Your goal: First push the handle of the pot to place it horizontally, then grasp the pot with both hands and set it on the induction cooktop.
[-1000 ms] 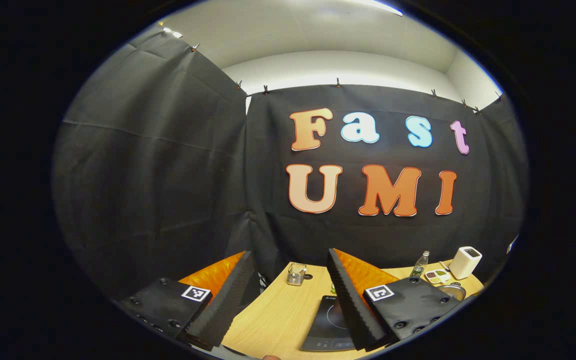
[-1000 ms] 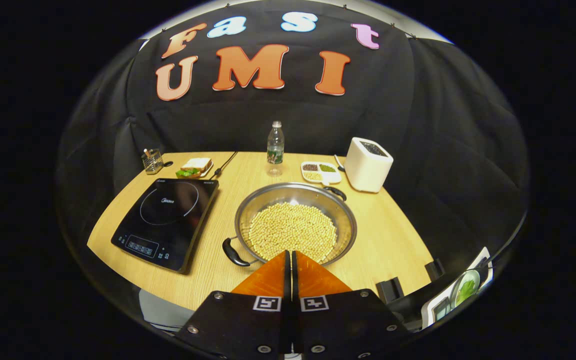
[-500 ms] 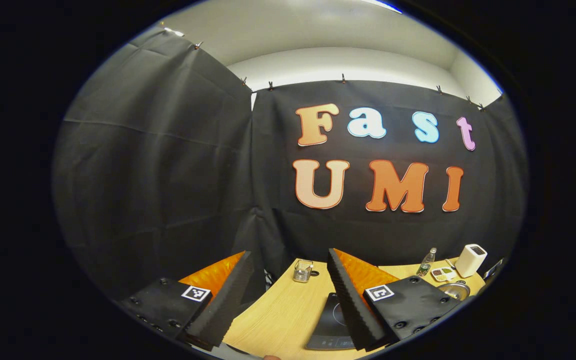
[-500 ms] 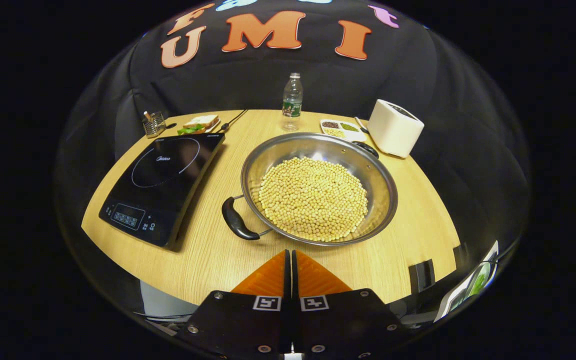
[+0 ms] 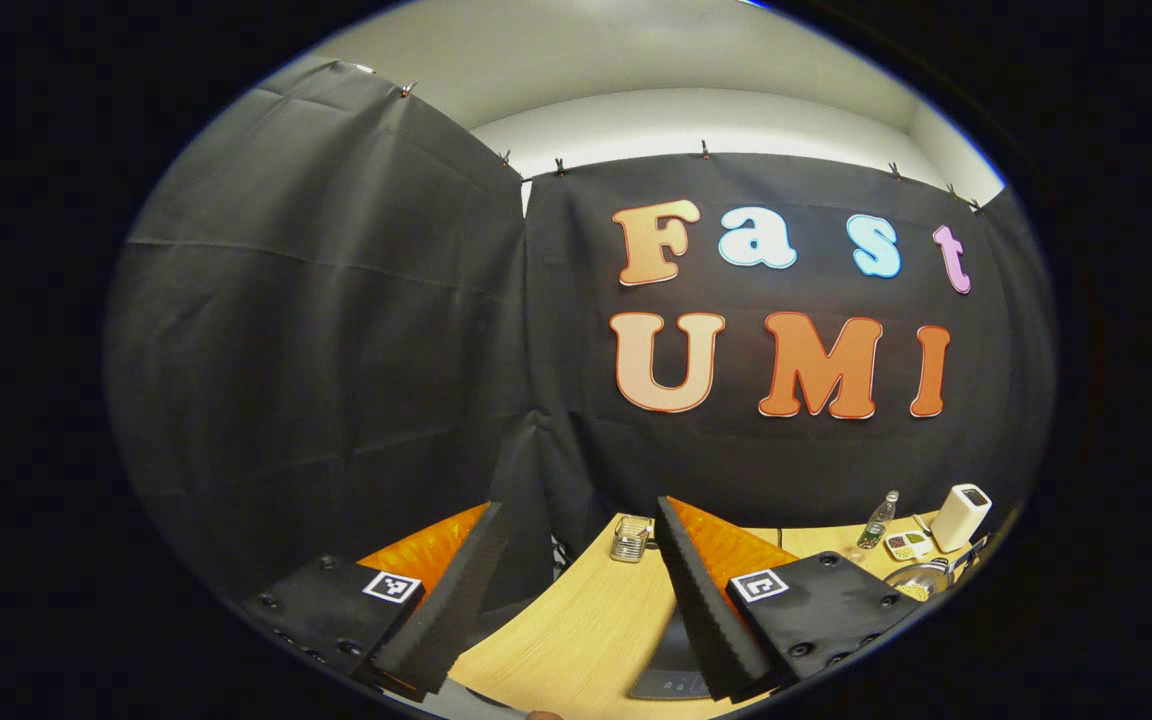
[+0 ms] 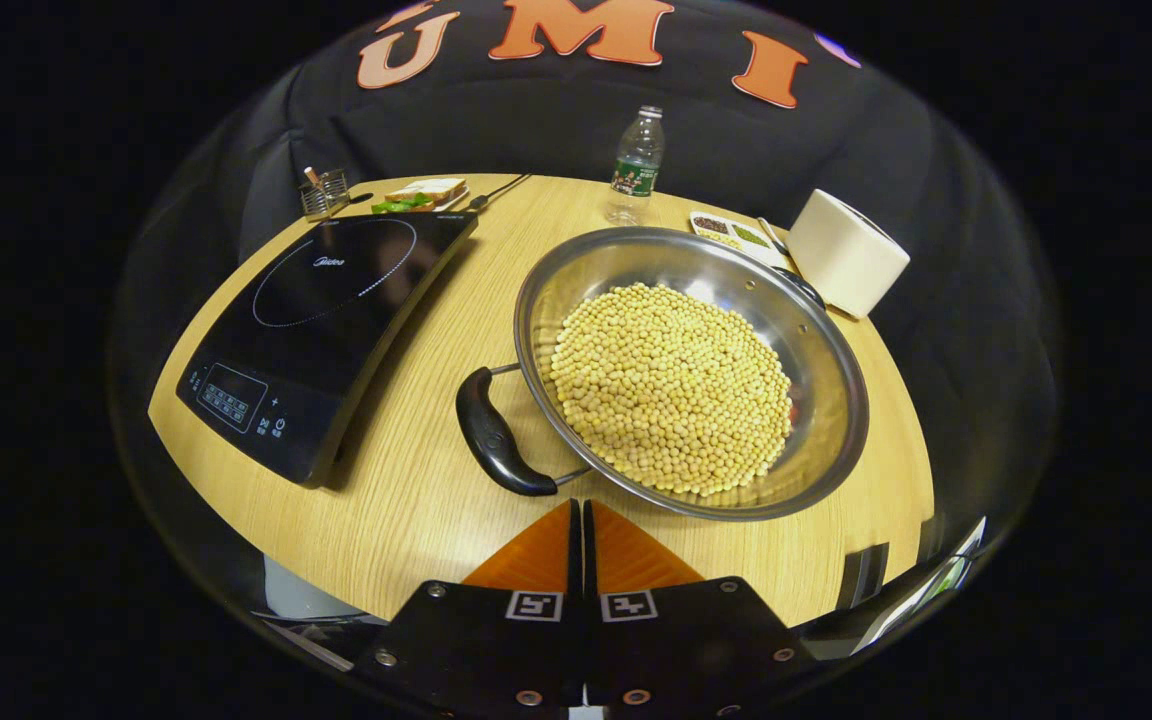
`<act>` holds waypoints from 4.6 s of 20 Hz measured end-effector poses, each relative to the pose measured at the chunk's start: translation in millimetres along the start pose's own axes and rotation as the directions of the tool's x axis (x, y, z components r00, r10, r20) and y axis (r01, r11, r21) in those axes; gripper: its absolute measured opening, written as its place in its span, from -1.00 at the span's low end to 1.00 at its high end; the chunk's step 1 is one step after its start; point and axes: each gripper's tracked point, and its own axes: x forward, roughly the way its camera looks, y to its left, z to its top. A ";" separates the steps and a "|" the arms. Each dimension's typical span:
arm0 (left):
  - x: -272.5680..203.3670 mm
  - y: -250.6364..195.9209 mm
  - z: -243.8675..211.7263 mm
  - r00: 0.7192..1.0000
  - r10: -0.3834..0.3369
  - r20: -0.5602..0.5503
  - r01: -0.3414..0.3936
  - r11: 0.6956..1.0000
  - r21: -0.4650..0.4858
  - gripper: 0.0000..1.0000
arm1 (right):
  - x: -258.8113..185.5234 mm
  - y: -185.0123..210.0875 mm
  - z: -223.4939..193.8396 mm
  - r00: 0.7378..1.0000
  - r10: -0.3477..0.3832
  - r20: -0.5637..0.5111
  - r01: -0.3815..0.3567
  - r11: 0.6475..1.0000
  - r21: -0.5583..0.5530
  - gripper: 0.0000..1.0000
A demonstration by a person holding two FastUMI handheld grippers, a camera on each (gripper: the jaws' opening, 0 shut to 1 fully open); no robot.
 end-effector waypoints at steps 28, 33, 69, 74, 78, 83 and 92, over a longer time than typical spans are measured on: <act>9.1 16.0 -12.2 0.998 0.058 -0.023 -0.057 0.998 0.018 0.94 | 38.1 55.4 66.8 0.996 0.088 0.009 -0.088 0.996 0.015 -1.00; 9.9 15.9 -12.0 0.998 0.055 -0.026 -0.054 0.998 0.020 0.94 | 44.1 61.3 76.8 0.996 0.092 0.010 -0.092 0.995 0.026 -1.00; 45.6 -315.0 -160.6 0.869 -0.361 -0.338 0.359 0.931 -0.071 0.95 | 32.7 -95.2 123.8 0.985 0.150 0.080 -0.165 0.955 0.246 -0.91; 39.9 -374.7 -225.5 0.775 -0.424 -0.468 0.435 0.896 -0.092 0.95 | 47.0 -147.4 116.2 0.994 0.086 0.073 -0.103 0.952 0.289 -0.41; 36.7 -413.8 -270.1 0.699 -0.454 -0.553 0.471 0.874 -0.122 0.95 | 56.7 -179.4 111.2 0.997 0.049 0.061 -0.065 0.953 0.294 0.27; 21.6 -446.3 -317.7 0.606 -0.475 -0.639 0.478 0.859 -0.185 0.96 | 71.5 -205.4 106.0 0.999 0.015 0.050 -0.028 0.960 0.278 0.58; 26.4 -469.3 -382.2 0.491 -0.434 -0.755 0.461 0.865 -0.198 0.96 | 106.4 -220.1 98.1 1.000 0.025 -0.002 -0.023 0.965 0.262 0.84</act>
